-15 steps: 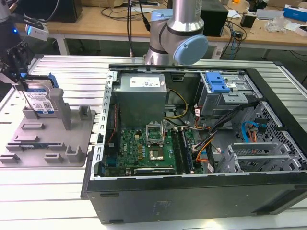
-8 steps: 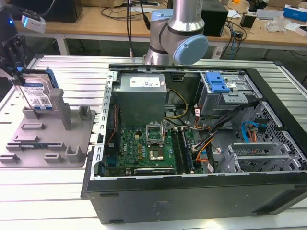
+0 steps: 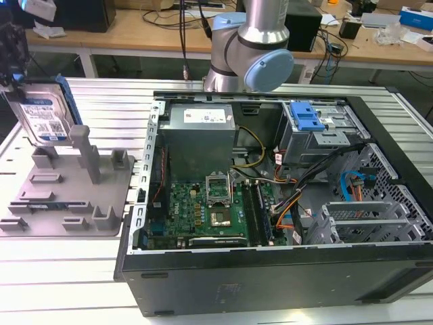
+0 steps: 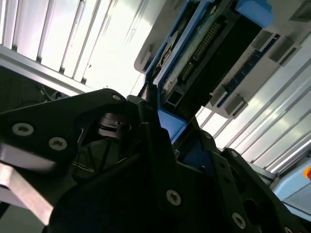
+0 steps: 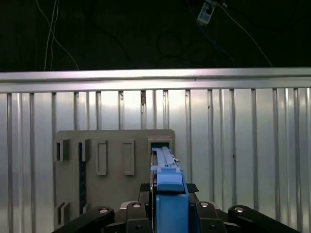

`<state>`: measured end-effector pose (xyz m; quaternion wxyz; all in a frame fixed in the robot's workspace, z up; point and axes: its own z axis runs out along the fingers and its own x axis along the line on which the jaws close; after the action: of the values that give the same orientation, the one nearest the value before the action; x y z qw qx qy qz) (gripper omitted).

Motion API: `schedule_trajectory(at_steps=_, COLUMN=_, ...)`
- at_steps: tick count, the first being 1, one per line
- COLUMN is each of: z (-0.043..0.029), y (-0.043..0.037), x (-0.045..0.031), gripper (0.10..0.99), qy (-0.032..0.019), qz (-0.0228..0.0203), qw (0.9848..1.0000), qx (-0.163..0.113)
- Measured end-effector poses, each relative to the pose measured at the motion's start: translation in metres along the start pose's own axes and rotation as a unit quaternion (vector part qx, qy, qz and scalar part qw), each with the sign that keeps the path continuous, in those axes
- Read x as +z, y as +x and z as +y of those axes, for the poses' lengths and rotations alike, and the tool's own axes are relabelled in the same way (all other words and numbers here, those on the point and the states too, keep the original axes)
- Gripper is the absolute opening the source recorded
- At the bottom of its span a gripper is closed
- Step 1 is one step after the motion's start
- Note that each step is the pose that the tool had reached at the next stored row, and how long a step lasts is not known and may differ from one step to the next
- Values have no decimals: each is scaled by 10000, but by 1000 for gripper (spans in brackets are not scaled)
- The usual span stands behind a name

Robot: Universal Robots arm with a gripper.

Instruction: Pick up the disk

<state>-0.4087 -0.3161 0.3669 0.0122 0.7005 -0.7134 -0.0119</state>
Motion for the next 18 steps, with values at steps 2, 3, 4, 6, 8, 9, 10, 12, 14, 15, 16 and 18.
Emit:
schedule_trajectory(at_steps=2, z=5, y=1, x=-142, gripper=369, qy=0, qz=0, qw=10000, qx=-1)
schedule_trajectory(at_steps=3, z=8, y=1, x=-225, gripper=369, qy=0, qz=0, qw=10000, qx=-2)
schedule_trajectory(at_steps=4, z=11, y=2, x=-317, gripper=369, qy=0, qz=0, qw=10000, qx=-3)
schedule_trajectory(at_steps=6, z=14, y=2, x=-409, gripper=369, qy=0, qz=-1, qw=10000, qx=-4)
schedule_trajectory(at_steps=8, z=21, y=3, x=-606, gripper=369, qy=0, qz=-2, qw=10000, qx=-5)
schedule_trajectory(at_steps=9, z=23, y=4, x=-666, gripper=369, qy=0, qz=-3, qw=10000, qx=-6)
schedule_trajectory(at_steps=10, z=24, y=4, x=-722, gripper=369, qy=0, qz=-3, qw=10000, qx=-7)
schedule_trajectory(at_steps=12, z=28, y=5, x=-829, gripper=369, qy=0, qz=-4, qw=10000, qx=-8)
schedule_trajectory(at_steps=14, z=31, y=5, x=-919, gripper=369, qy=1, qz=-5, qw=10000, qx=-9)
schedule_trajectory(at_steps=15, z=34, y=6, x=-994, gripper=369, qy=0, qz=-5, qw=10000, qx=-9)
schedule_trajectory(at_steps=16, z=35, y=6, x=-1036, gripper=369, qy=0, qz=-6, qw=10000, qx=-10)
schedule_trajectory(at_steps=18, z=38, y=7, x=-1118, gripper=369, qy=0, qz=-7, qw=10000, qx=-11)
